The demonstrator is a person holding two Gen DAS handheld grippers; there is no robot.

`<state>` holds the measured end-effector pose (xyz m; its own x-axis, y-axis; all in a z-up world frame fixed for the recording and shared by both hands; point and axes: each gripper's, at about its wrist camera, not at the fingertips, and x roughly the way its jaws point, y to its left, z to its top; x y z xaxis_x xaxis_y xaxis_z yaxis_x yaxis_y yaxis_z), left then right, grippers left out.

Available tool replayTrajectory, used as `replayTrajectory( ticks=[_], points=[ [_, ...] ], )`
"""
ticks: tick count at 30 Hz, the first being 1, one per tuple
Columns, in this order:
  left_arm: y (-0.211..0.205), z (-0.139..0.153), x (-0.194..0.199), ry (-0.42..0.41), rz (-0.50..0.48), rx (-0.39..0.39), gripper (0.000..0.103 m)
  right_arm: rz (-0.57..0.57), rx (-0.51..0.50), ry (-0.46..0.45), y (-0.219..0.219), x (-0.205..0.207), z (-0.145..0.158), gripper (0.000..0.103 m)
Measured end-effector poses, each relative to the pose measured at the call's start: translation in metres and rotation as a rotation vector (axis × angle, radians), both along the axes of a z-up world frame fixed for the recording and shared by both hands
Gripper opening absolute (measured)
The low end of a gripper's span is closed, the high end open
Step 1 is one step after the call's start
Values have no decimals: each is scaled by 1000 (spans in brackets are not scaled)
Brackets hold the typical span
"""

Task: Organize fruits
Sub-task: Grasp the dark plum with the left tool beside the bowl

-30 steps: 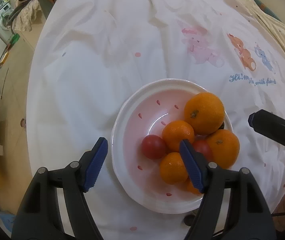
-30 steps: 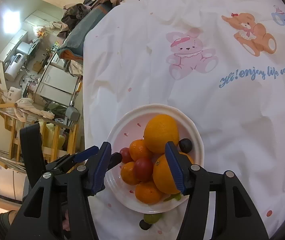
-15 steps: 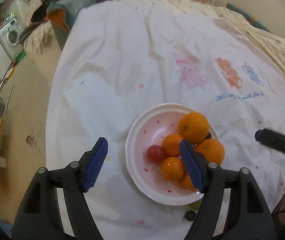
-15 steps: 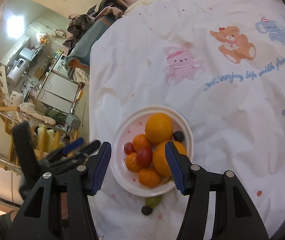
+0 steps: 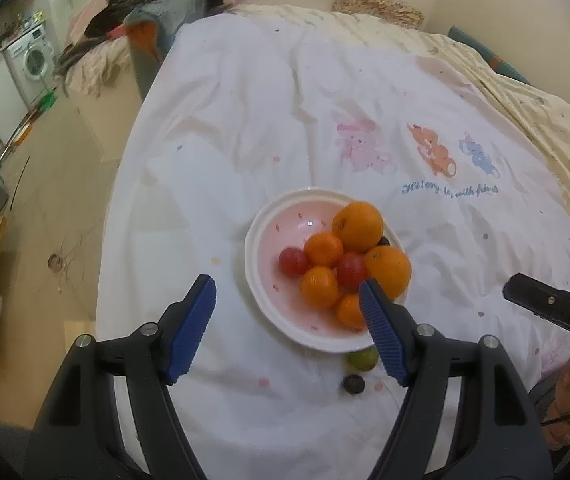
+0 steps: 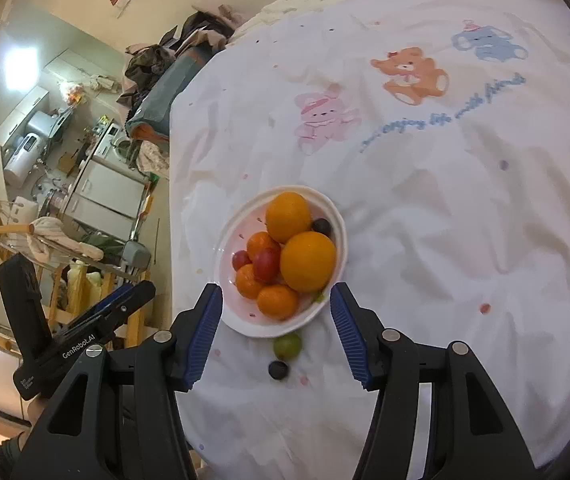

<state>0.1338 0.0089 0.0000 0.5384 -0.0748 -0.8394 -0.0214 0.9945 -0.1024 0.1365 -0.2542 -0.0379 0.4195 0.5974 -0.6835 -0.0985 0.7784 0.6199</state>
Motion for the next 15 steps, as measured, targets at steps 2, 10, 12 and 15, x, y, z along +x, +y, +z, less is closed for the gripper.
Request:
replayTrajectory(
  ticks=[2, 10, 12, 15],
  points=[
    [-2, -3, -5, 9, 2, -13, 71, -14, -10, 5, -4, -8, -1, 61],
    [-12, -18, -15, 2, -17, 20, 71, -77, -78, 37, -10, -26, -13, 69],
    [-13, -27, -13, 23, -20, 54, 71, -80, -70, 62, -10, -25, -19, 70],
    [-9, -38, -14, 73, -16, 7, 71, -95, -69, 83, -11, -24, -26, 70]
  ],
)
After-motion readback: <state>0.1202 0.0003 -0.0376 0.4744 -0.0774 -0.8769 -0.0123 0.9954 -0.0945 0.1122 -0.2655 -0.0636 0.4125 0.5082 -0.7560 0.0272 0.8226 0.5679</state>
